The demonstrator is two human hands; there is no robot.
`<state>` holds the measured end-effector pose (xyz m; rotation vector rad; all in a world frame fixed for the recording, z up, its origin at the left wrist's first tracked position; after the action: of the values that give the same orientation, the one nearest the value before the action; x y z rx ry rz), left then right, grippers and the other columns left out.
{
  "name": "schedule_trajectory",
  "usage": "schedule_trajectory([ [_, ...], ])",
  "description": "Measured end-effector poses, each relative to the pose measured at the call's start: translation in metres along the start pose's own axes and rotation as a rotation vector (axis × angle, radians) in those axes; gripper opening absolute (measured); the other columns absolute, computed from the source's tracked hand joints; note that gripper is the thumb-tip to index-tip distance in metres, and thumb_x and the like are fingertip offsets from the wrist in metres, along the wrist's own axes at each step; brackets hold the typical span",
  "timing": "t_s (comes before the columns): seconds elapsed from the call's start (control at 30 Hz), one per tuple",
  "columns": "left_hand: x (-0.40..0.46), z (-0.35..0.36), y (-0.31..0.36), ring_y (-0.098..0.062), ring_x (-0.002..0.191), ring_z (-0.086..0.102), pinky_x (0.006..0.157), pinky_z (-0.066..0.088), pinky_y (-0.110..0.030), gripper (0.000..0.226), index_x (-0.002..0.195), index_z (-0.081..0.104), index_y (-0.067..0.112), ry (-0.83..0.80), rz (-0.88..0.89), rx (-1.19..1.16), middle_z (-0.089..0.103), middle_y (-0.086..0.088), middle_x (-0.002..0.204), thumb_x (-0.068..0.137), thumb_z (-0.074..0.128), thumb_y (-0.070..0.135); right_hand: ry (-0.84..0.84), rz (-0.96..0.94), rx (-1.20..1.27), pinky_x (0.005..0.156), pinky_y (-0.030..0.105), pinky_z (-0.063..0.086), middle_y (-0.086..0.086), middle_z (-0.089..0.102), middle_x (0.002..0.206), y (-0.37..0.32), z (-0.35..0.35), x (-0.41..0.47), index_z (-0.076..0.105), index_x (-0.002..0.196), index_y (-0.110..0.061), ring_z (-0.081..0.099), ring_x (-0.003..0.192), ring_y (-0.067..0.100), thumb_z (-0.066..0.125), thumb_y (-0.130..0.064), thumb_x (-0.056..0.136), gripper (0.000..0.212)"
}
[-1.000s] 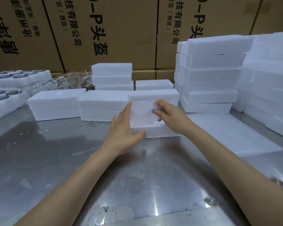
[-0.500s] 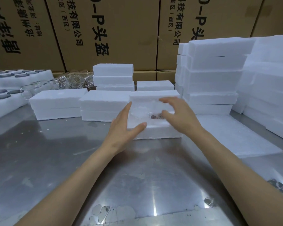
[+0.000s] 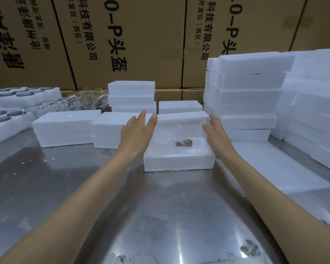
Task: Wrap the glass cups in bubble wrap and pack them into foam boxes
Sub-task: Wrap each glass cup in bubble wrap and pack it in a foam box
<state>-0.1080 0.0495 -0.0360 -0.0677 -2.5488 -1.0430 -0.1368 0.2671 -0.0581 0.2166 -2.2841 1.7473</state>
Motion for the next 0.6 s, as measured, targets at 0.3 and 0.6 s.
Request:
schedule_trajectory([
  [0.3, 0.001, 0.002, 0.019, -0.014, 0.144, 0.025, 0.120, 0.010, -0.036, 0.043, 0.139, 0.040, 0.035, 0.027, 0.023, -0.405, 0.034, 0.006, 0.152, 0.101, 0.026, 0.051, 0.171, 0.031, 0.114, 0.093, 0.025, 0.039, -0.002, 0.037, 0.139, -0.010, -0.012, -0.003, 0.030, 0.145, -0.022, 0.043, 0.119, 0.013, 0.040, -0.034, 0.099, 0.048],
  [0.6, -0.039, -0.022, 0.006, -0.006, 0.099, 0.060, 0.096, 0.046, -0.024, 0.032, 0.099, 0.067, 0.028, 0.256, 0.013, -0.773, 0.065, 0.009, 0.107, 0.104, 0.036, 0.027, 0.351, -0.093, 0.324, 0.077, 0.031, 0.046, -0.012, 0.052, 0.083, -0.032, -0.010, -0.031, 0.051, 0.083, -0.024, 0.051, 0.080, 0.005, 0.048, -0.046, 0.092, 0.023],
])
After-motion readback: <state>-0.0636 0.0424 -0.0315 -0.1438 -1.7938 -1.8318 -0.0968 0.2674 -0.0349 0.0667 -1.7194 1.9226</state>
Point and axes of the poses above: each hand's wrist, its own x-axis towards the middle knuckle, its own z-axis out of the palm, y = z × x, the point moved 3 cm from there along x, towards the middle knuckle
